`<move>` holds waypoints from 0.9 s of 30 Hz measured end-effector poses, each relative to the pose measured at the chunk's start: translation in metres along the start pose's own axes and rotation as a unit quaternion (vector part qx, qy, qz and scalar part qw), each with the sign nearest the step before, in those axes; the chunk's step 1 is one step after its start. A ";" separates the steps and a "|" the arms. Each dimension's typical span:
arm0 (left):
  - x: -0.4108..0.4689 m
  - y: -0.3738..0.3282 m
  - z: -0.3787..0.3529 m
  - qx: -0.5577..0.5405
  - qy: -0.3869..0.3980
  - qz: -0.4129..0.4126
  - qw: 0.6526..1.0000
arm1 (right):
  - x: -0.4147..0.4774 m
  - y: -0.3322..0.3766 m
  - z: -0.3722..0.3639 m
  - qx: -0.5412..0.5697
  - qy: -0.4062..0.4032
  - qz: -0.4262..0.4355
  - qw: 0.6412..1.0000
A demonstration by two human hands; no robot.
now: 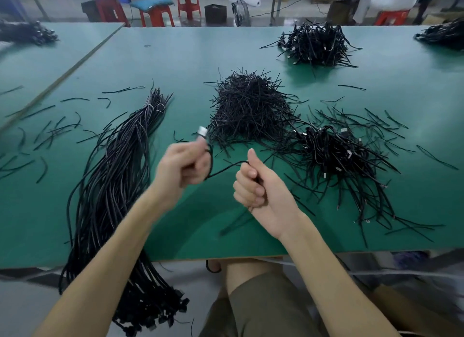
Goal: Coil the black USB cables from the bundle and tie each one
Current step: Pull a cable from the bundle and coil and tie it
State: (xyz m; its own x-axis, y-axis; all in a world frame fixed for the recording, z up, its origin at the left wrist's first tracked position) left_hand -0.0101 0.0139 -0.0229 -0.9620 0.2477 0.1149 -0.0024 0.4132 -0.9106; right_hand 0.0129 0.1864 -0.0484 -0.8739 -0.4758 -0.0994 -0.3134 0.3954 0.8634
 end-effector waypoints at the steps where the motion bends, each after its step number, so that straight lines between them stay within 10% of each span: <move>1: -0.002 0.007 -0.008 0.098 0.026 -0.015 0.995 | 0.001 0.001 0.001 0.022 -0.012 -0.001 1.000; 5: -0.003 0.023 -0.015 0.433 0.073 -0.102 0.892 | 0.001 -0.001 -0.002 -0.003 -0.023 0.009 1.000; 10: 0.002 0.027 -0.008 0.440 0.034 -0.109 0.891 | 0.001 0.000 -0.005 -0.034 0.019 0.028 0.999; 18: 0.001 0.022 -0.018 0.112 0.029 -0.043 0.992 | -0.002 -0.002 -0.012 -0.116 0.052 0.011 0.992; 27: 0.009 0.007 -0.003 -0.274 -0.040 -0.002 0.961 | -0.003 -0.007 -0.014 -0.182 0.059 -0.008 0.982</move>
State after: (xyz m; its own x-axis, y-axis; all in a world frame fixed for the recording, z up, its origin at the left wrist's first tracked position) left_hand -0.0181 0.0219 -0.0266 -0.9802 0.1862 0.0680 0.1166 0.8191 -0.5617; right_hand 0.0228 0.1742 -0.0468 -0.8140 -0.5759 -0.0753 -0.1553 0.0909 0.9837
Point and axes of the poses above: each hand's wrist, its own x-axis towards the middle knuckle, its own z-axis out of the back of the hand, y = z × x, the point moved 3 cm from there along x, towards the middle knuckle, and after that the axes turned 14 degrees about -x, right-handed, at the moved point
